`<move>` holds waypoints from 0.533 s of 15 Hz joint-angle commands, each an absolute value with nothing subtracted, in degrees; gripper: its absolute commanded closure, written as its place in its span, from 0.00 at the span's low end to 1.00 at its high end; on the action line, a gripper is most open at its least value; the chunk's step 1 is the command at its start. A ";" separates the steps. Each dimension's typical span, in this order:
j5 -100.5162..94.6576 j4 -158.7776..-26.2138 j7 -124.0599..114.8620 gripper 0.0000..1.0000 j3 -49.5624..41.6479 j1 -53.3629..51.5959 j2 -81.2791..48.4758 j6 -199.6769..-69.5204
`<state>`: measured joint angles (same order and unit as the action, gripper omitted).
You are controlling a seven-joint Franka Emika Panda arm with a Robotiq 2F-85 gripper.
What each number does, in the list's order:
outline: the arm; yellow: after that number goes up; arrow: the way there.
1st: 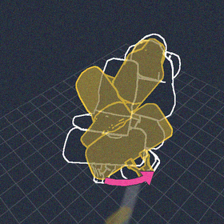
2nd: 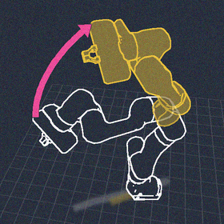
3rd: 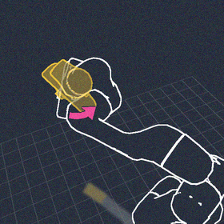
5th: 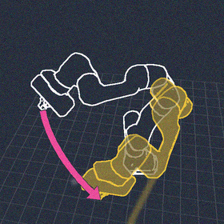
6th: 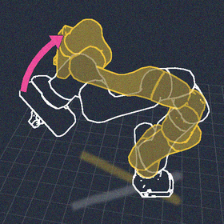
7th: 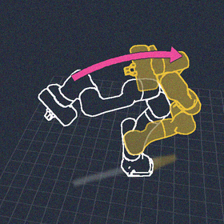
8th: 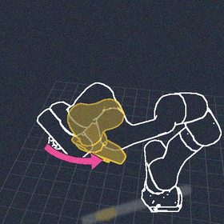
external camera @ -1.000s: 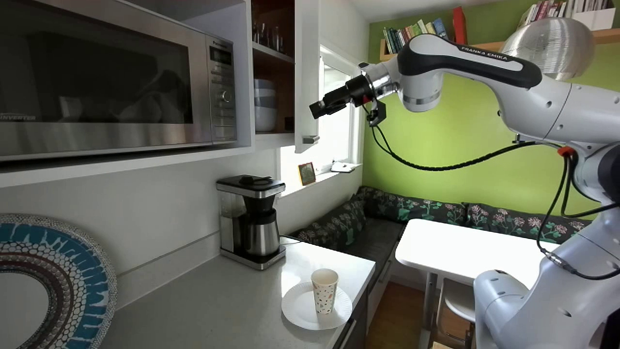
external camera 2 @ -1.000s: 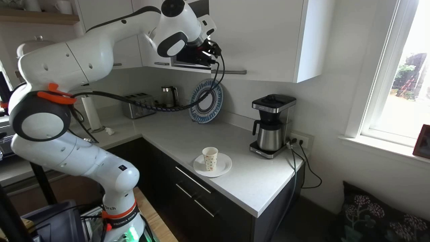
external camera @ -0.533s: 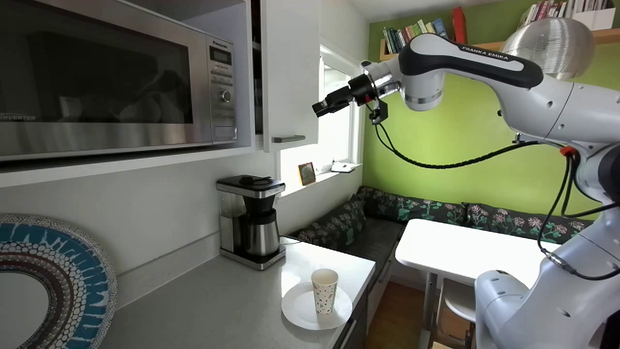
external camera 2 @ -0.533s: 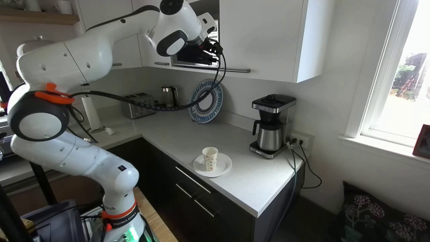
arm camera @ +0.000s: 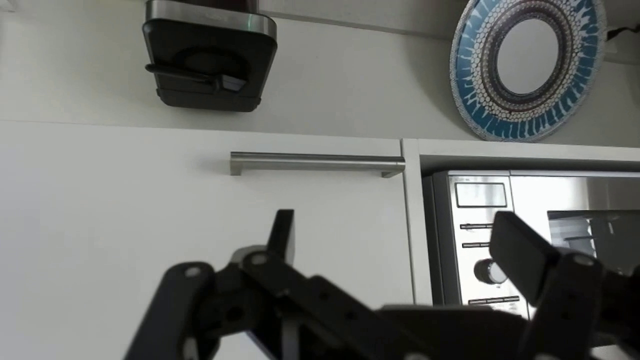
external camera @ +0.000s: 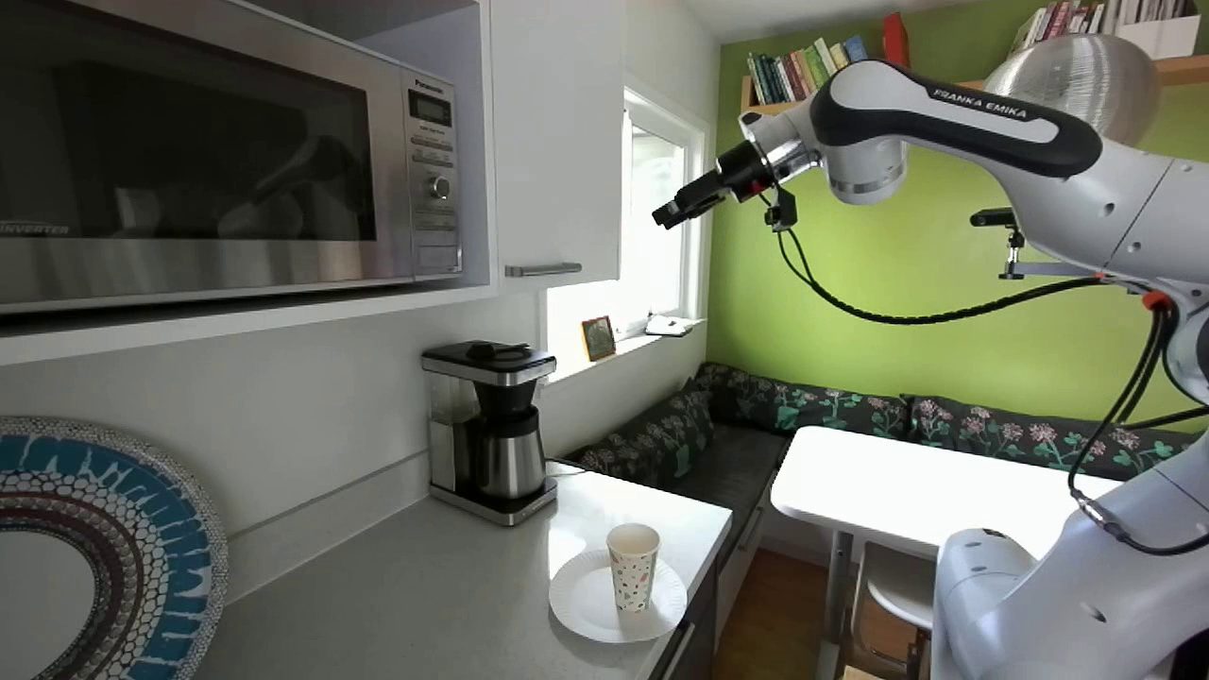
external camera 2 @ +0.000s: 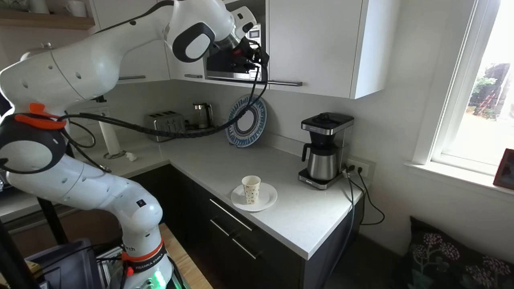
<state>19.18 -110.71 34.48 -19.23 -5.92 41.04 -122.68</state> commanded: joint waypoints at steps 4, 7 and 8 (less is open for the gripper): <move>17.13 -109.46 32.55 0.00 -19.72 -5.32 43.08 -120.44; 17.16 -109.44 32.57 0.00 -19.74 -5.45 43.05 -120.43; 17.17 -109.44 32.58 0.00 -19.73 -5.45 42.89 -120.42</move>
<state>17.84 -109.71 33.01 -19.30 -4.61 42.88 -120.46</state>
